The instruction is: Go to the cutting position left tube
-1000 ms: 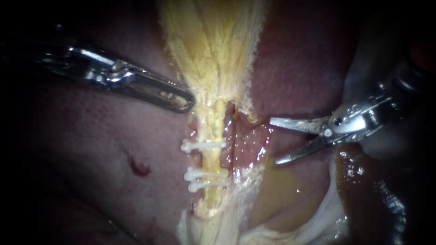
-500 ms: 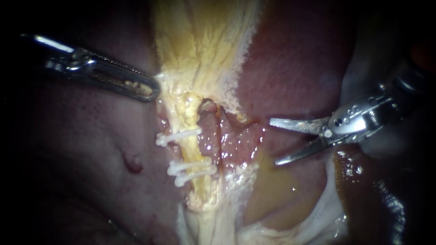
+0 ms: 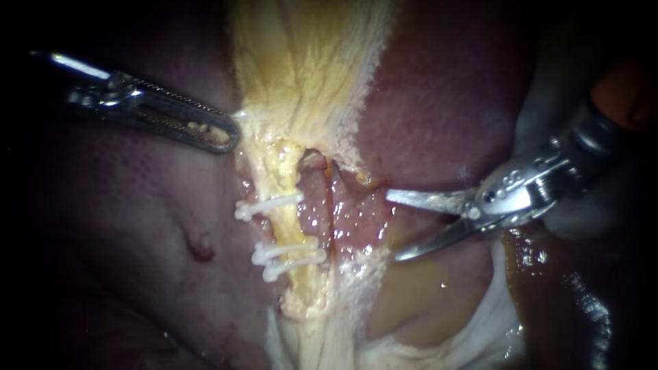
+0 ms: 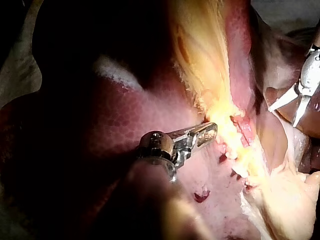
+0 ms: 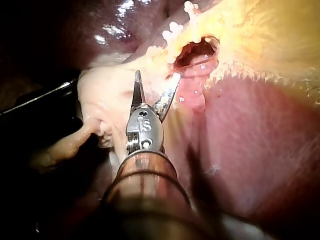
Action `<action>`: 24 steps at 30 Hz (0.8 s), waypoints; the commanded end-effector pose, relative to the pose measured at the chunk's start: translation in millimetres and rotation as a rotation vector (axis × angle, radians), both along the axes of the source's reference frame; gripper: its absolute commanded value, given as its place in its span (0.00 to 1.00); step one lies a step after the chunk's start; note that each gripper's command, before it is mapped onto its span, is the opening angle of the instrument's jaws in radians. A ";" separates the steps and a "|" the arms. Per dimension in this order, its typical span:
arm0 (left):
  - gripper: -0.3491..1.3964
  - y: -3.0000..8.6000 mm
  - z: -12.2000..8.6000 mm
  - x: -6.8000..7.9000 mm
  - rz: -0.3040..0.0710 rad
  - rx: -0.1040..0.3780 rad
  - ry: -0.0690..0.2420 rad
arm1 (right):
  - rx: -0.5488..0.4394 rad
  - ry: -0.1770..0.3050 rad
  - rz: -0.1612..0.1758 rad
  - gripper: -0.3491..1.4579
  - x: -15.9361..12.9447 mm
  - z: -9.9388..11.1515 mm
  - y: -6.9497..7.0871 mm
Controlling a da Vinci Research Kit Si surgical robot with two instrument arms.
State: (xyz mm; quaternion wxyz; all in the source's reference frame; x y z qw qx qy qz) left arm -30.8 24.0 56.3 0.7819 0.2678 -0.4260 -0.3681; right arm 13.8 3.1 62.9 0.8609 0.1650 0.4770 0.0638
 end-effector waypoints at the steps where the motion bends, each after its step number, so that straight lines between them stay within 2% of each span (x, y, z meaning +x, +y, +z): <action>1: 0.00 0.0 0.0 -0.1 0.000 0.000 0.000 | 0.006 0.003 -0.004 1.00 0.4 0.2 -0.2; 15: 0.00 -0.3 -0.3 -0.5 -0.005 -0.001 0.003 | 0.117 0.022 -0.041 1.00 6.1 4.0 -3.0; 24: 0.00 -0.3 -0.4 -0.7 -0.006 -0.001 0.004 | 0.171 0.025 -0.062 0.99 7.0 7.2 -3.2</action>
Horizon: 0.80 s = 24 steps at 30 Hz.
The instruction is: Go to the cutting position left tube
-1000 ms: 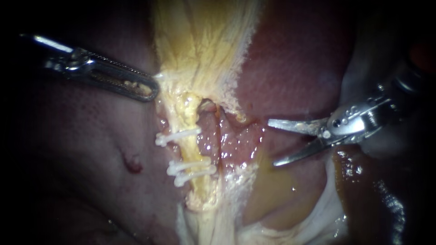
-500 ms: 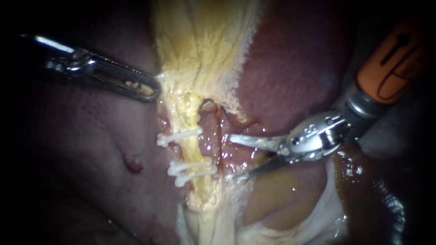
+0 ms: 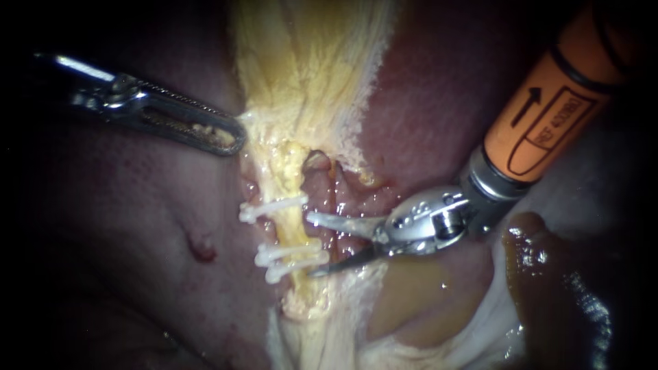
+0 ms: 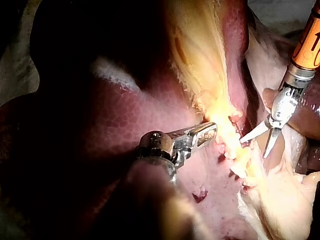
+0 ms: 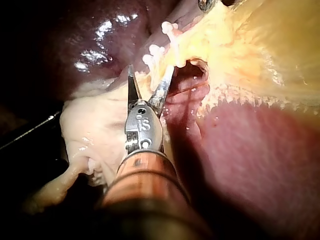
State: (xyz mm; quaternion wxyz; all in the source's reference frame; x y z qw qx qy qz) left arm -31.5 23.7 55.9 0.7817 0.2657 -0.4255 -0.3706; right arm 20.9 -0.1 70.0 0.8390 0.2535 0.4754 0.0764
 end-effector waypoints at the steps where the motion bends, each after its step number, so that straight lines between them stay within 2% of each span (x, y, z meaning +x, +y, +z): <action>1: 0.00 0.0 0.0 0.0 0.000 0.000 0.000 | 0.004 0.001 -0.005 0.99 -0.2 0.5 0.0; 11: 0.00 0.0 0.0 -0.1 -0.001 0.000 0.001 | 0.056 0.002 -0.025 0.99 0.2 3.3 0.7; 24: 0.00 -0.1 -0.1 -0.3 -0.002 -0.001 0.002 | 0.069 -0.007 -0.027 0.99 0.6 5.0 1.1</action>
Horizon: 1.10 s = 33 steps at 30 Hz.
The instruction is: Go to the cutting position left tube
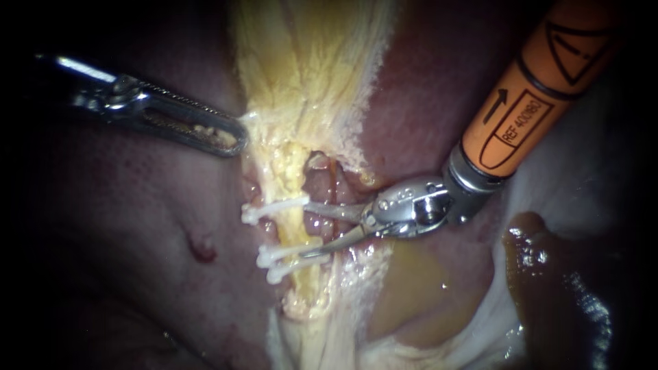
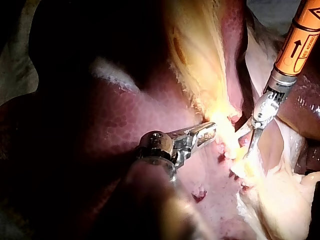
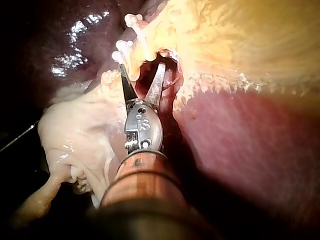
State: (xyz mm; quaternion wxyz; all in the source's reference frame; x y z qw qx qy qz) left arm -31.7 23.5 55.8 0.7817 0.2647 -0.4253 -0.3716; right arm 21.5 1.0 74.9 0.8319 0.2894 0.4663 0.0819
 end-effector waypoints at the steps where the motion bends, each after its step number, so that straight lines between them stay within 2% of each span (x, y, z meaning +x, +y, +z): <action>1: 0.00 0.0 0.0 0.0 0.000 0.000 0.000 | -0.001 -0.001 0.001 0.99 0.0 0.1 0.0; 16: 0.00 0.0 0.0 -0.1 -0.003 -0.002 0.002 | 0.011 0.012 -0.002 0.99 0.2 0.5 0.1; 33: 0.00 0.0 0.0 -0.3 -0.004 -0.002 0.003 | 0.052 0.101 -0.039 0.99 2.7 -1.5 -1.1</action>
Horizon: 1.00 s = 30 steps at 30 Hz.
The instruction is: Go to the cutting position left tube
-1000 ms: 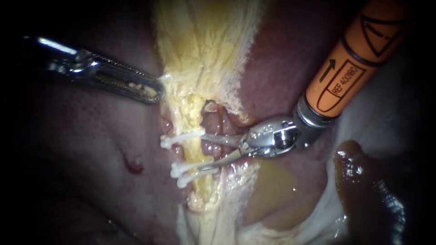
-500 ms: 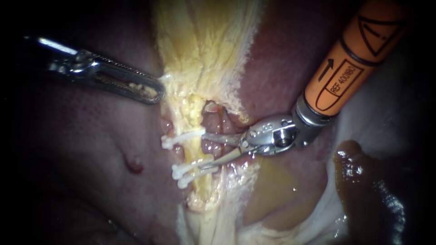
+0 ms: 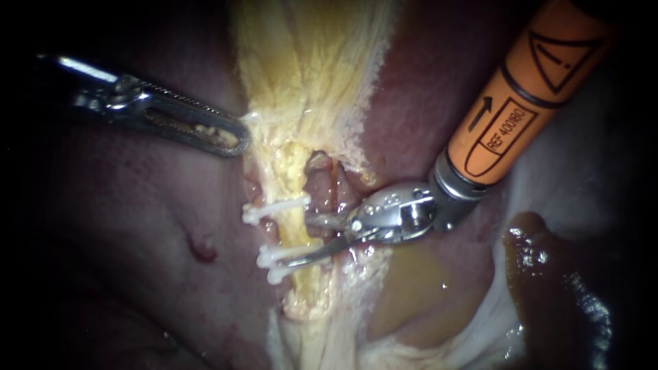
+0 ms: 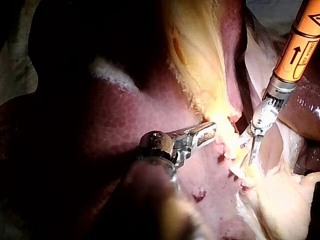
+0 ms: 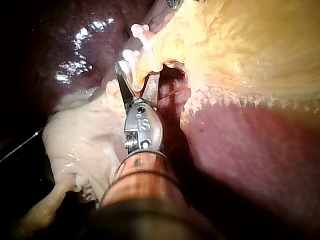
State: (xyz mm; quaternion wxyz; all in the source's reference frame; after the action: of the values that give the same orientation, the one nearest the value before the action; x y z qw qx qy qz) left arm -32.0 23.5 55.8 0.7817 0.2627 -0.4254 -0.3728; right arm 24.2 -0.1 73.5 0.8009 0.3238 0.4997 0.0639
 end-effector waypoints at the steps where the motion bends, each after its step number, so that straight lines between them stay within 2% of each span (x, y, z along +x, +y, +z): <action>1: 0.00 0.0 0.0 -0.1 0.000 0.000 0.001 | -0.001 0.004 -0.003 0.99 0.2 0.0 0.0; 6: 0.00 0.0 0.1 -0.2 0.001 0.002 0.000 | 0.013 0.016 -0.011 0.99 1.7 0.3 -0.3; 15: 0.00 0.1 0.1 -0.4 0.000 0.002 0.000 | 0.021 0.040 0.004 0.99 4.4 0.7 -0.6; 30: 0.00 0.1 0.1 -0.5 0.000 0.002 0.000 | 0.041 0.065 0.023 0.99 5.4 0.5 -0.5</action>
State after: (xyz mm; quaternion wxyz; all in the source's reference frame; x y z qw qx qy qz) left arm -32.5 23.7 55.9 0.7815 0.2634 -0.4250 -0.3732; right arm 29.5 -0.5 74.0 0.7757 0.3363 0.5289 0.0730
